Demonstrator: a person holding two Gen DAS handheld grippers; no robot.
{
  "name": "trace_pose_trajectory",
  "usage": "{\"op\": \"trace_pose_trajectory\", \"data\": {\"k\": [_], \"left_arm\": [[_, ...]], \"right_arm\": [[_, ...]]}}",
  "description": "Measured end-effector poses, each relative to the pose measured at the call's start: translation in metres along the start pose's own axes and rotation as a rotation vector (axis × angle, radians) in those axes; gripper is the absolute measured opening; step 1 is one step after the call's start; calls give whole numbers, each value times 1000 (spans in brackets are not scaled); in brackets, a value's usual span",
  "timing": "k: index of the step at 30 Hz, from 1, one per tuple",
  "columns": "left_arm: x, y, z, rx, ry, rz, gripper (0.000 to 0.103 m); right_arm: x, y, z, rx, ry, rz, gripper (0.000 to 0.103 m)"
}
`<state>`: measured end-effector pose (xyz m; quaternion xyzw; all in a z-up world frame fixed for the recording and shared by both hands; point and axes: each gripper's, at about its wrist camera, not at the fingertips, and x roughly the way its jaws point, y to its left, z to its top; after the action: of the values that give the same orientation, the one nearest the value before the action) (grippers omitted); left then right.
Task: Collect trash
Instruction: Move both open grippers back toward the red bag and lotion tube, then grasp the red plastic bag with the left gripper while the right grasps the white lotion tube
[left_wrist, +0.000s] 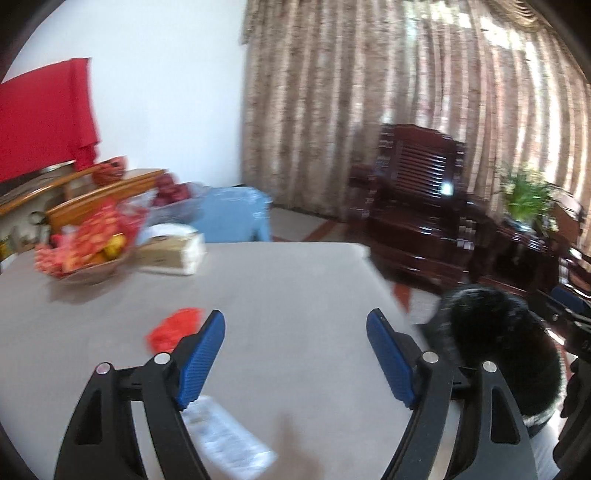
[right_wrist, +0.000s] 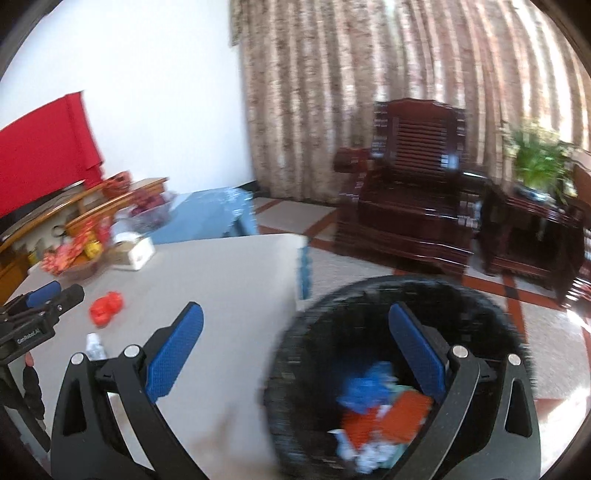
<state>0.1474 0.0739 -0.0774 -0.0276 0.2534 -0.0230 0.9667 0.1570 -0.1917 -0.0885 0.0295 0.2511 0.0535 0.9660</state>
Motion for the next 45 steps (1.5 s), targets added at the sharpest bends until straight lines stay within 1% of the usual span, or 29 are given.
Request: {"op": "trace_pose_trajectory", "data": {"k": [3,7,13,18,27,31,38,39,43,45], "left_arm": [[-6,33,-7,-25,5,73,78],[-13,66,-18,-34,13,148,78],[-17,112,-31,-69,31,220,78],[-19,137,-43,-91,53,249,78],[-19,173,-63,-132,86,288,78],[-20,189,-69,-150,96,313,78],[-17,204,-75,-166,108,332,78],[-16,206,-76,-169,110,332,78],[-12,211,-78,-181,119,331,78],[-9,212,-78,-187,121,329,78]], "right_arm": [[13,36,-1,-33,19,66,98],[30,85,-3,-72,24,141,98],[49,139,-10,-127,52,215,98],[61,170,-19,-155,82,260,98],[91,224,-44,-198,170,329,98],[103,254,-55,-245,204,356,98],[127,288,-69,-324,277,366,97],[129,290,-71,-330,285,366,97],[145,297,-73,-343,341,367,83],[149,298,-75,-344,363,367,78]]}}
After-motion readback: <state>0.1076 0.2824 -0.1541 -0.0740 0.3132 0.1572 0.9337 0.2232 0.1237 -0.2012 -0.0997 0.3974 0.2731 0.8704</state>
